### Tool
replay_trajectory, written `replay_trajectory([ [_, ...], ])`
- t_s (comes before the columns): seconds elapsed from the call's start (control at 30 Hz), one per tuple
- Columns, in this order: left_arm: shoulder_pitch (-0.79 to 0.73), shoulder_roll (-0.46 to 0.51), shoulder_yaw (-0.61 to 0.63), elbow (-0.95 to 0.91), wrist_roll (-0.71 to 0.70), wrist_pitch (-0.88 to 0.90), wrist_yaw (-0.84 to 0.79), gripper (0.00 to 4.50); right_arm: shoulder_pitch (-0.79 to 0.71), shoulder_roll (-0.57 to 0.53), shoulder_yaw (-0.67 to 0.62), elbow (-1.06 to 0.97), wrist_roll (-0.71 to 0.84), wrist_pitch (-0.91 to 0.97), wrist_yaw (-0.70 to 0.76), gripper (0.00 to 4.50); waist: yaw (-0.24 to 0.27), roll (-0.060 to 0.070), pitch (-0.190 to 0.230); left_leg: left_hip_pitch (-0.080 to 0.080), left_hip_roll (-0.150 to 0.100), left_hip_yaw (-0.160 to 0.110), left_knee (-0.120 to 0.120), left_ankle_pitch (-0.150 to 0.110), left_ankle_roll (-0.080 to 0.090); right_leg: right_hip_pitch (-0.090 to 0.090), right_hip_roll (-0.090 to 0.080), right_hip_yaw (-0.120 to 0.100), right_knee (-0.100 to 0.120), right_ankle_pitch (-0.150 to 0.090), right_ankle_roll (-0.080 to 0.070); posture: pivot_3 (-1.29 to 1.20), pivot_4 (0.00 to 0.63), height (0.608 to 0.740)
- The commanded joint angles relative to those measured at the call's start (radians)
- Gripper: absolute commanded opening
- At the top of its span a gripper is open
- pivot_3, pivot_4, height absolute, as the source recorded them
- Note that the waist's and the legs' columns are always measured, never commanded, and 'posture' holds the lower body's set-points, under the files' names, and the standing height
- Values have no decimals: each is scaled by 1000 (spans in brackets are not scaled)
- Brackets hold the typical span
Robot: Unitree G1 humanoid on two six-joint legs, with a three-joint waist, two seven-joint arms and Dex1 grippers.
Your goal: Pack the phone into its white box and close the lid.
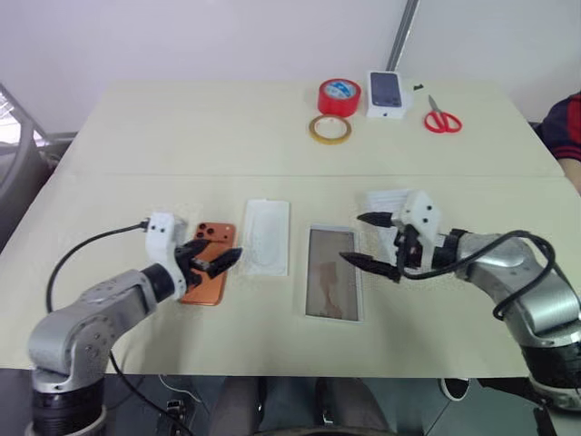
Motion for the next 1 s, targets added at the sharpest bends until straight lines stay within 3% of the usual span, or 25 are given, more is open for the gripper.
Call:
replay_trajectory([
  [0.03,-44,-36,13,-3,-32,43,60,4472,4,-2,-16,-34,-3,-13,-4,4493,-2,0,0,0,0,0,0,0,0,0,0,0,0,0,0,0,150,740],
  [0.5,-184,-208,-58,137,-15,138,191,4472,53,-9,-29,-89,8,5,-22,4493,-1,0,0,0,0,0,1,0,0,0,1,0,0,0,0,0,150,740],
  [1.0,-218,-288,71,83,-100,188,261,4472,56,-16,-24,-92,9,6,-6,4493,-1,0,0,0,0,0,1,1,-2,1,1,0,0,0,0,0,150,740],
])
